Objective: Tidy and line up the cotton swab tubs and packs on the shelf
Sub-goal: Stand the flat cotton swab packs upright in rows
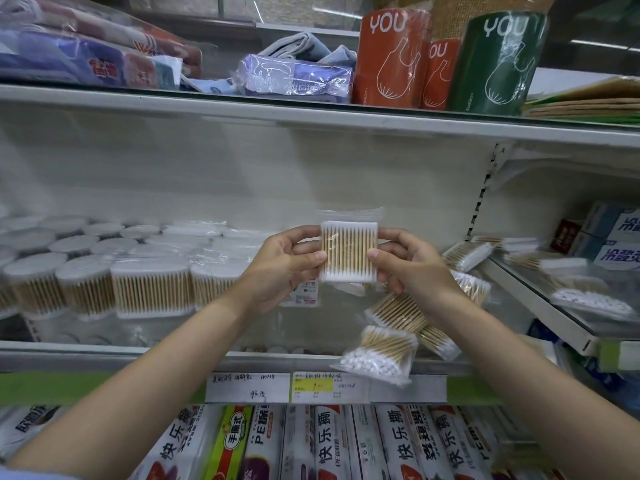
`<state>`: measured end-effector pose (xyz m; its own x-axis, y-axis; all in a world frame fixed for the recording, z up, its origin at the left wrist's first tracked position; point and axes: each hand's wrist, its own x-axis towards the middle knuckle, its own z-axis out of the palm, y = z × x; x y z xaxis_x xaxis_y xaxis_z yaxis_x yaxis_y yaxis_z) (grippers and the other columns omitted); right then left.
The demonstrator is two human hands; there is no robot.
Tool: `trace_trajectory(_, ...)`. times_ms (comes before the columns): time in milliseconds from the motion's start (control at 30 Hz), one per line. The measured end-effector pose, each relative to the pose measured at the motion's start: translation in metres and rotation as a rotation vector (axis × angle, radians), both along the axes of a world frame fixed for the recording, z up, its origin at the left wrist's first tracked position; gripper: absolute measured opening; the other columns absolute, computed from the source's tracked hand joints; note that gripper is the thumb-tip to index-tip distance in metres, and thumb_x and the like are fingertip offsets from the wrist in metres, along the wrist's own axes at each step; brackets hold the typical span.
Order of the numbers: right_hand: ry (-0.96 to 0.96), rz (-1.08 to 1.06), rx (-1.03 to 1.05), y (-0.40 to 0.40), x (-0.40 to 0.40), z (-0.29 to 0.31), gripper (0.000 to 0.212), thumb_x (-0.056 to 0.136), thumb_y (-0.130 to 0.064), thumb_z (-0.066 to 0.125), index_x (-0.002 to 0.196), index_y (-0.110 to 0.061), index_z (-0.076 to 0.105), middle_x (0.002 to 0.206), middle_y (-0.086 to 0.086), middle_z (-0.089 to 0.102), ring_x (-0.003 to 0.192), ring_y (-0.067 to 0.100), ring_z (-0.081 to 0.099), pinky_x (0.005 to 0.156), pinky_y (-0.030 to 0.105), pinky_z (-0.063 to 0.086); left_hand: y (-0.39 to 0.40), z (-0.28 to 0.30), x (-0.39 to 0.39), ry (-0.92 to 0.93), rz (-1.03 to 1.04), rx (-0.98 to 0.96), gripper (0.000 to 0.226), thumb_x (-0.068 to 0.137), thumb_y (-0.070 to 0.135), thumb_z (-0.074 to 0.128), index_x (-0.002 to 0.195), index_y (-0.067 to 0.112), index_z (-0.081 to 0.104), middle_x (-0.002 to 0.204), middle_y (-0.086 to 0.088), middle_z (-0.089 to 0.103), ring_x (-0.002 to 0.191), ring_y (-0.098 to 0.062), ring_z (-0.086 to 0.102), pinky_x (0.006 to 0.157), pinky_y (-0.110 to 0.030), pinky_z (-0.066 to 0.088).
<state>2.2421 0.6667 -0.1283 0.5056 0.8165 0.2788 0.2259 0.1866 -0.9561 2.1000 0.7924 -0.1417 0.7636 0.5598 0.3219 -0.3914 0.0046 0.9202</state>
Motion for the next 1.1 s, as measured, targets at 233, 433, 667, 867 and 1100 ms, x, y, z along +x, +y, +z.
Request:
trace_trajectory(233,-0.071,-0.143,-0.050,0.002,-0.002,0.005,0.013,0.084,-0.020,0.068,0.097,-0.018,0.064,0.082,0.004,0.063,0.057,0.012,0.051,0.047,0.021,0.042,0.000,0.009,-0.002,0.258,0.264,0.237,0.027,0.089,0.009,0.060,0.117,0.011,0.058,0.107,-0.003,0.066,0.097,-0.019,0.067,0.087,-0.032,0.055)
trace_trajectory(433,-0.461,-0.106,-0.023,0.009,-0.029,0.008,0.021,0.081,-0.024,0.072,0.091,-0.032,0.056,0.084,0.003,0.058,0.069,0.021,0.055,0.066,0.031,0.048,-0.014,0.028,-0.003,0.299,0.245,0.312,0.034,0.082,0.040,0.064,0.099,0.011,0.068,0.095,-0.005,0.071,0.086,-0.013,0.068,0.084,-0.030,0.054)
trace_trajectory(667,-0.527,-0.167,-0.001,0.026,-0.025,0.011,0.018,0.084,-0.020,0.068,0.095,-0.027,0.055,0.097,-0.002,0.055,0.078,0.021,0.058,0.068,0.027,0.051,0.009,0.029,-0.022,0.387,0.242,0.465,0.019,0.089,0.017,0.061,0.106,0.010,0.064,0.094,-0.009,0.073,0.088,-0.021,0.070,0.085,-0.040,0.053)
trace_trajectory(867,-0.546,-0.018,-0.102,0.044,-0.014,-0.001,0.018,0.081,-0.015,0.072,0.089,-0.022,0.058,0.079,-0.003,0.059,0.063,0.012,0.058,0.061,0.028,0.052,0.027,0.021,-0.027,0.537,0.371,0.844,0.017,0.083,0.019,0.070,0.096,0.011,0.062,0.096,-0.003,0.069,0.094,-0.019,0.064,0.083,-0.035,0.051)
trace_trajectory(1100,-0.678,-0.052,-0.181,0.065,-0.019,-0.025,0.017,0.081,-0.013,0.071,0.079,-0.020,0.056,0.077,-0.001,0.059,0.072,0.015,0.058,0.072,0.028,0.049,0.038,0.001,-0.024,0.650,0.640,1.321,0.020,0.080,0.028,0.070,0.098,0.020,0.069,0.105,0.002,0.055,0.111,-0.017,0.038,0.091,-0.025,0.028)
